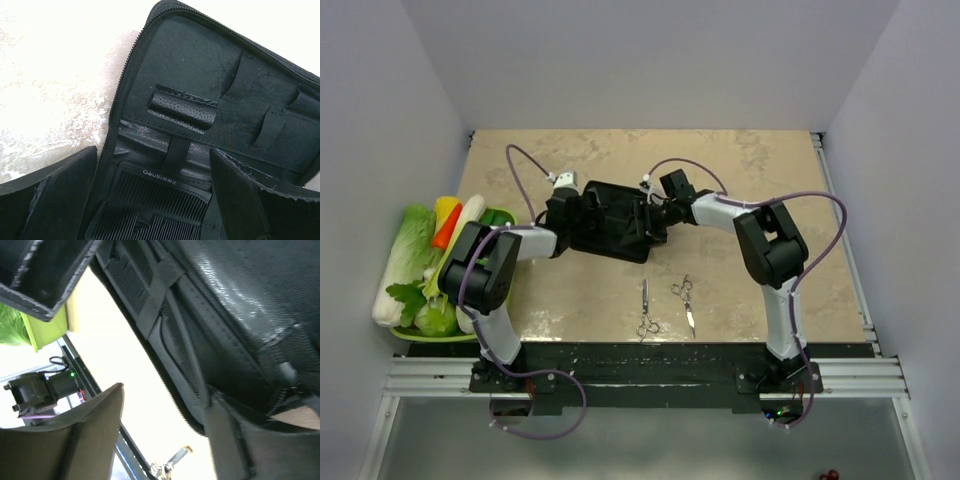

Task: Sort the hair-cutting tools
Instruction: Place the comb in the hairdressing tool bag, then adjust the hairdressing tool bag at the center of the board.

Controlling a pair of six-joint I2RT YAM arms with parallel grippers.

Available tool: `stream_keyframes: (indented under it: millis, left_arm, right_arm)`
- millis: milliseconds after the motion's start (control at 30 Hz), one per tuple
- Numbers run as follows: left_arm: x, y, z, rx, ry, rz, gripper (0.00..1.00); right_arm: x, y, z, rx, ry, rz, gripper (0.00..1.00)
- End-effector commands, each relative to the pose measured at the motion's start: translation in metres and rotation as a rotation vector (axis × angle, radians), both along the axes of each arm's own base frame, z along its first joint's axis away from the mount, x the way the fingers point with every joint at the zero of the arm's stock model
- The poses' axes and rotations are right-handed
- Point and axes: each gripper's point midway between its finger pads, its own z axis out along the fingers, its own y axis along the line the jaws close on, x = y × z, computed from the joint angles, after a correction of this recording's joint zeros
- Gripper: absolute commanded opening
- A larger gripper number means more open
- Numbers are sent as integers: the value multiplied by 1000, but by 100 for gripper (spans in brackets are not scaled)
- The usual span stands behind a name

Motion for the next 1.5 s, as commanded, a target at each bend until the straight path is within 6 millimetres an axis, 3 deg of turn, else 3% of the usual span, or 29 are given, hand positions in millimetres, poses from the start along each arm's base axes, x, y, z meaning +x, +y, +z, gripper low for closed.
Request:
stream_keyframes:
  millis: [0, 233, 300, 333, 367, 600, 733, 833, 933, 1000, 1033, 1067, 1267, 1467]
  left_arm:
    - [-11, 0, -8, -20, 35, -3, 98]
    - [-13, 0, -3, -25, 24, -8, 98]
    - [-14, 0, -2, -27, 23, -10, 98]
    - [-14, 0, -2, -28, 23, -11, 98]
    - [-16, 0, -1, -28, 22, -14, 98]
    - [-21, -5, 4, -47, 15, -42, 98]
    - [-27, -14, 7, -78, 16, -75, 98]
    - [-38, -25, 8, -87, 16, -99, 98]
    - [-52, -39, 14, -92, 8, -131, 97]
    - [-67, -49, 14, -96, 15, -157, 97]
    - [-70, -50, 20, -95, 3, -159, 98]
    - [-75, -49, 18, -89, 15, -154, 98]
    - [-67, -22, 31, -19, -5, -63, 99]
    - [-44, 12, 38, 14, -37, 71, 100]
  right_arm:
    - [-19, -34, -49, -229, 16, -31, 74]
    - [-22, -60, -21, -319, -57, -73, 83]
    - [-22, -66, -3, -321, -88, -94, 86]
    - [-20, -69, 4, -330, -111, -106, 89]
    - [-19, -69, 18, -321, -139, -115, 98]
    - [-18, -83, 81, -300, -302, -173, 99]
    - [-10, -99, 97, -336, -420, -229, 99]
    - [6, -103, 91, -382, -443, -266, 99]
    - [22, -95, 85, -378, -448, -276, 99]
    - [43, -90, 93, -354, -490, -310, 99]
    - [50, -86, 85, -361, -483, -305, 99]
    - [68, -81, 99, -329, -530, -326, 99]
    - [132, -81, 121, -304, -685, -397, 99]
    - [167, -96, 118, -204, -743, -391, 98]
